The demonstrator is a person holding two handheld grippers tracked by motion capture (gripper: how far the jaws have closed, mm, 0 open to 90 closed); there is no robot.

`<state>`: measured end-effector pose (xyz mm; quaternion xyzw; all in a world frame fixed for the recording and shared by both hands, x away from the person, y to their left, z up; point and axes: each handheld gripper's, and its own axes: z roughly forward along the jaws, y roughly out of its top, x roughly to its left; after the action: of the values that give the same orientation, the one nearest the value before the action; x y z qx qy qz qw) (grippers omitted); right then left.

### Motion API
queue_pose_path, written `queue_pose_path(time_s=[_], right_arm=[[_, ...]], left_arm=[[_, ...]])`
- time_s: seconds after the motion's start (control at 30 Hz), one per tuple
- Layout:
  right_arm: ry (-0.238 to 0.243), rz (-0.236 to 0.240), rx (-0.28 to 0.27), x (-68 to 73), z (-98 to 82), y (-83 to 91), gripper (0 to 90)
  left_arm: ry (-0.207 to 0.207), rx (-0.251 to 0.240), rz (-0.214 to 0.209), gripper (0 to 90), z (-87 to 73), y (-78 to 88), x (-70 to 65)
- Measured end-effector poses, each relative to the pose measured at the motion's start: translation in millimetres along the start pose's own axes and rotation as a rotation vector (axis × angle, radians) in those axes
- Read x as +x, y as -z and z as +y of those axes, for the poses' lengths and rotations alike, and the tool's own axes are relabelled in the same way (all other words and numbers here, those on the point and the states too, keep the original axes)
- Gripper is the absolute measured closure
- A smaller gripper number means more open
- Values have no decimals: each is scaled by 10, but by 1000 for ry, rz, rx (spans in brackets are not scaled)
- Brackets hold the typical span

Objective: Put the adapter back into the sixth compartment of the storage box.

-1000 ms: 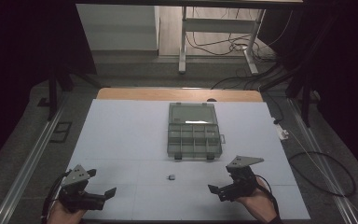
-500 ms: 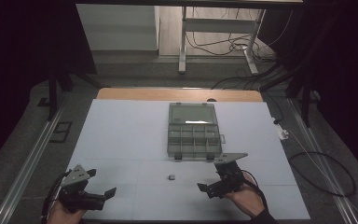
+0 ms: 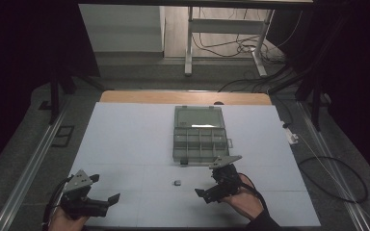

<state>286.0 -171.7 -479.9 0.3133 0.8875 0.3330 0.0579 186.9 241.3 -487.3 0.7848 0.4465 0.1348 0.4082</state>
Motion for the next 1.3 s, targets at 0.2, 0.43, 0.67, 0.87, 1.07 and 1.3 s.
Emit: queue_pose_path(time_s=[0.2, 0.43, 0.67, 0.87, 1.07, 1.3], right_arm=[[11, 1, 13, 27, 65, -70, 0], [24, 10, 24, 57, 130, -173, 0], [52, 1, 51, 99, 204, -306, 0], [76, 3, 74, 148, 279, -432, 0], [96, 10, 91, 190, 353, -565, 0], [101, 16, 115, 223, 413, -702, 0]], left_arm=[[0, 0, 0, 0, 0, 0, 1], [1, -1, -1, 0, -1, 1, 3], [2, -2, -3, 0, -2, 2, 4], [3, -4, -4, 0, -3, 4, 6], [4, -7, -7, 0, -5, 6, 9], [5, -10, -11, 0, -8, 10, 12]])
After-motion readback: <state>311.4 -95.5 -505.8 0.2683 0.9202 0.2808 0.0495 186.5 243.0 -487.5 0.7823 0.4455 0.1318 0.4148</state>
